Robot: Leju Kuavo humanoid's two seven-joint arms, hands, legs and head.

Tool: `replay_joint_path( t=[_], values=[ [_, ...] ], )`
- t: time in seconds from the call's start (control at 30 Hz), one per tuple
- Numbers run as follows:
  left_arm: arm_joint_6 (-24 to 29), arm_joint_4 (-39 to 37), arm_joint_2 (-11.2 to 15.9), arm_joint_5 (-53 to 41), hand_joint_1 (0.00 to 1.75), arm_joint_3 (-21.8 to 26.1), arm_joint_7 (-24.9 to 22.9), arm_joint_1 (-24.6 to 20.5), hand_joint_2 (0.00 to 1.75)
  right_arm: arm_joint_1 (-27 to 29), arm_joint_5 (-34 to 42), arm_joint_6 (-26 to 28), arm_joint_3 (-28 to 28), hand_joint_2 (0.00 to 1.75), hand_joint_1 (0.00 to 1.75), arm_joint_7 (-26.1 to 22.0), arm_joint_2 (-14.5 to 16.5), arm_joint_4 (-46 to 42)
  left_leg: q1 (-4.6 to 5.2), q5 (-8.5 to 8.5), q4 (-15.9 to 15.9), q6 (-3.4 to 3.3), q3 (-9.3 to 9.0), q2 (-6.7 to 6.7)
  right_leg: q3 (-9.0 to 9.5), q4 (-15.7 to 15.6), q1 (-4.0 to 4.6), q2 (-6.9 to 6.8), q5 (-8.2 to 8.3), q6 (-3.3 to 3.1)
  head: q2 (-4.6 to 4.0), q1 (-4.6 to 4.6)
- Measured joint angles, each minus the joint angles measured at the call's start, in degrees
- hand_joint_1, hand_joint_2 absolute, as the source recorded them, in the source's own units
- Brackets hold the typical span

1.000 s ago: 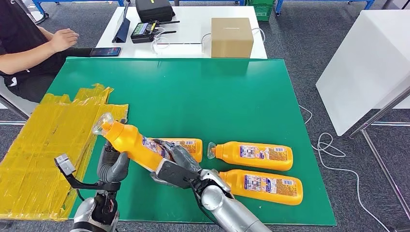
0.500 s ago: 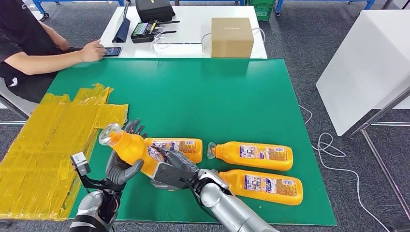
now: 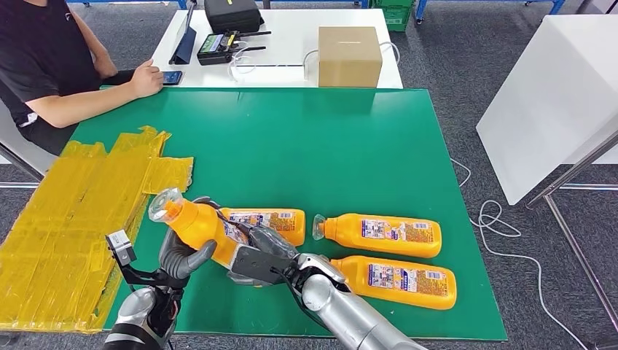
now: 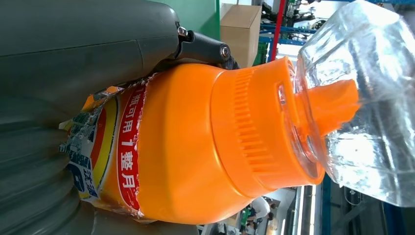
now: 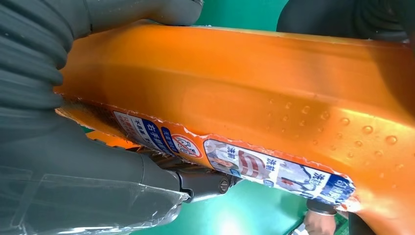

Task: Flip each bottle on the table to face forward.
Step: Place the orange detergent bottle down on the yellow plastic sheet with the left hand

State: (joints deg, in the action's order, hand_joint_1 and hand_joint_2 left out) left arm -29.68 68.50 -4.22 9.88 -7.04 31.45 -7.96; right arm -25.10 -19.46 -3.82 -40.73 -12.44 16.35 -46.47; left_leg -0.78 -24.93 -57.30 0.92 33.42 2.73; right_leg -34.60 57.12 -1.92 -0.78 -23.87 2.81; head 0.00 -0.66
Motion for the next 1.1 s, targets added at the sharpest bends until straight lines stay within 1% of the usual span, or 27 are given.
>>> replay_joint_path(
  t=[0.2, 0.23, 0.27, 0.33, 0.37, 0.4, 0.47, 0.53, 0.63, 0.73, 0.8, 0.87, 1.0, 1.1],
  values=[
    [-0.1, 0.0, 0.0, 1.1, 1.75, 0.1, 0.0, 0.0, 1.75, -0.1, 0.2, 0.1, 0.0, 1.75, 1.75, 0.0, -0.2, -0.1, 0.00, 0.00, 0.0, 0.00, 0.00, 0.00, 0.00, 0.0, 0.00, 0.00, 0.00, 0.00, 0.00, 0.01],
    [-0.2, 0.0, 0.0, 1.7, 1.75, 0.1, -0.1, 0.0, 1.75, -0.1, 0.2, 0.2, 0.0, 1.75, 1.64, 0.0, -0.3, -0.3, 0.00, 0.00, 0.0, 0.00, 0.00, 0.00, 0.00, 0.0, 0.00, 0.00, 0.00, 0.00, 0.00, 0.01],
    [-0.2, 0.1, 0.0, 2.3, 1.75, 0.2, -0.1, 0.1, 1.75, -0.1, 0.3, 0.2, 0.0, 1.75, 1.20, 0.0, -0.4, -0.5, 0.00, 0.00, 0.0, 0.00, 0.00, -0.01, 0.00, 0.0, 0.00, 0.00, 0.00, 0.00, 0.00, 0.00],
    [0.2, 0.5, 0.0, 3.3, 1.75, 0.6, -0.2, 0.1, 1.75, -0.1, 0.1, 0.7, 0.0, 0.87, 0.33, -0.1, -0.7, -1.3, 0.00, 0.00, 0.0, 0.00, 0.01, -0.01, 0.00, 0.0, 0.00, 0.00, 0.00, 0.00, 0.00, -0.01],
    [0.9, 1.0, -0.1, 3.6, 1.75, 1.0, -0.3, 0.2, 1.75, -0.1, -0.2, 1.4, 0.0, 0.44, 0.00, -0.1, -0.9, -1.9, 0.00, 0.00, 0.0, 0.00, 0.01, -0.01, -0.01, 0.0, 0.00, 0.00, 0.00, 0.00, 0.00, -0.01],
    [2.1, 1.7, -0.1, 3.5, 1.75, 1.7, -0.4, 0.3, 1.75, 0.0, -0.7, 2.4, 0.2, 0.00, 0.00, -0.1, -1.3, -2.8, 0.00, 0.00, 0.0, 0.00, 0.01, 0.00, -0.01, 0.0, 0.00, 0.00, 0.00, 0.00, 0.00, 0.00],
    [6.8, 3.6, -0.1, 1.2, 1.75, 3.6, -0.8, 0.4, 1.75, -0.1, -1.9, 4.8, 1.2, 0.00, 0.00, 0.3, -2.2, -5.0, 0.00, 0.01, 0.0, 0.00, 0.01, 0.00, -0.01, 0.0, 0.00, 0.00, 0.00, 0.00, 0.00, -0.01],
    [14.9, 6.5, 0.0, -4.1, 1.75, 6.8, -1.0, 0.5, 1.75, -0.1, -3.0, 6.6, 3.2, 0.00, 0.00, 1.2, -3.5, -7.6, 0.00, 0.02, 0.0, -0.01, 0.01, 0.00, -0.02, 0.0, 0.00, 0.00, 0.01, 0.00, 0.00, -0.01],
    [27.9, 12.1, 0.2, -13.2, 1.75, 12.5, -0.8, 0.0, 1.75, -0.2, -4.8, 7.2, 6.7, 0.00, 0.00, 2.6, -5.3, -11.2, 0.00, 0.03, 0.0, -0.01, 0.00, 0.02, -0.02, 0.0, 0.01, 0.02, 0.03, 0.02, 0.00, -0.01],
    [36.9, 17.7, 0.7, -21.2, 1.75, 17.4, -0.3, -0.5, 1.75, -0.5, -6.4, 7.0, 9.4, 0.00, 0.00, 3.4, -6.5, -12.9, -0.01, 0.03, 0.0, -0.01, 0.00, 0.02, -0.02, 0.0, 0.01, 0.02, 0.04, 0.03, 0.00, -0.01],
    [40.5, 20.6, 1.0, -25.6, 1.75, 19.7, -0.3, -0.5, 1.75, -0.7, -7.2, 7.0, 10.6, 0.00, 0.00, 3.6, -7.0, -13.2, 0.00, 0.03, 0.0, -0.01, 0.00, 0.01, -0.03, 0.0, 0.01, 0.01, 0.03, 0.03, 0.00, -0.01],
    [43.4, 22.3, 1.2, -29.9, 1.75, 20.8, -0.3, -0.4, 1.75, -0.9, -7.7, 6.9, 11.3, 0.00, 0.00, 3.8, -7.3, -13.3, 0.00, 0.03, 0.0, -0.01, 0.02, 0.00, -0.02, 0.0, 0.01, 0.00, 0.03, 0.03, 0.00, 0.01],
    [47.5, 23.1, 1.4, -37.0, 1.75, 21.0, -1.1, -0.4, 1.75, -1.6, -8.7, 6.3, 11.9, 0.00, 0.00, 4.4, -7.4, -12.5, 0.01, 0.03, 0.0, -0.01, 0.03, 0.01, -0.03, 0.0, 0.00, 0.00, 0.03, 0.03, 0.00, 0.00],
    [48.8, 22.2, 2.0, -42.6, 1.75, 19.9, -3.4, -1.1, 1.75, -2.7, -9.3, 5.7, 11.9, 0.00, 0.00, 4.8, -7.3, -10.5, 0.01, 0.03, -0.1, -0.02, 0.03, -0.02, -0.03, 0.0, 0.00, -0.04, 0.03, 0.03, 0.00, 0.00]
  ],
)
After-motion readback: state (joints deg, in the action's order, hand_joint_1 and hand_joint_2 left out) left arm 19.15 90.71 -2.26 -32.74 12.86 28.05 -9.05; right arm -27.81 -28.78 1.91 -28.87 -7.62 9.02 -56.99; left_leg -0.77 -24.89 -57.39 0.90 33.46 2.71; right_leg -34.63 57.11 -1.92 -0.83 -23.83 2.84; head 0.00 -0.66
